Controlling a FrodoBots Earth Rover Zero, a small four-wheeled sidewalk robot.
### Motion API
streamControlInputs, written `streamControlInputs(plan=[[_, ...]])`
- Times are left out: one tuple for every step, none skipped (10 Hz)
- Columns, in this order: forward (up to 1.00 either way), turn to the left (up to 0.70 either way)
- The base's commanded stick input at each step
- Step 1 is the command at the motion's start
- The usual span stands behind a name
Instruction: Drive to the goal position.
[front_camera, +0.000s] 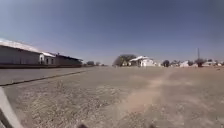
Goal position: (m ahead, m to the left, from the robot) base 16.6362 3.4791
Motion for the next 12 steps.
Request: streamControlInputs(plan=[[0.7, 0.0], [0.7, 0.0], [0.7, 0.0], [0.7, 0.0], [0.7, 0.0], [0.7, 0.0], [0.7, 0.0], [0.7, 0.0], [0.7, 0.0], [0.7, 0.0], [0.7, 0.0], [0.7, 0.0]])
